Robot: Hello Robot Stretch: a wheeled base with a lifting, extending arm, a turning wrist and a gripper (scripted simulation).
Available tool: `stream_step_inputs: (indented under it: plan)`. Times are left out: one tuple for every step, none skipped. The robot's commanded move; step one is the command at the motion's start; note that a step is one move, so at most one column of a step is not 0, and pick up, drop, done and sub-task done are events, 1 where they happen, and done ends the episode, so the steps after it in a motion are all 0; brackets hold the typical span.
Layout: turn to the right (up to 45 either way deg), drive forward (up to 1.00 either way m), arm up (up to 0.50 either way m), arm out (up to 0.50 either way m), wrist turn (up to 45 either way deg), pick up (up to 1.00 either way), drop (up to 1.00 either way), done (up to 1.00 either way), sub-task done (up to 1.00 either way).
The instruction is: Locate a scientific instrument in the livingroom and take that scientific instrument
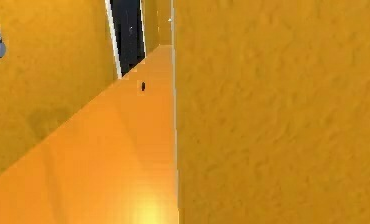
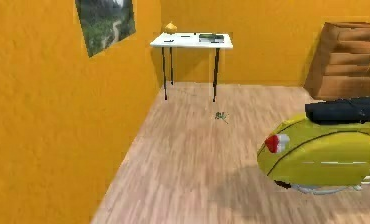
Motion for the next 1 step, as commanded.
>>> stream_step_inputs:
  plan:
    - [-27.0,0.00,0.00,0.00,0.0,0.00,0.00,0.00,0.00]
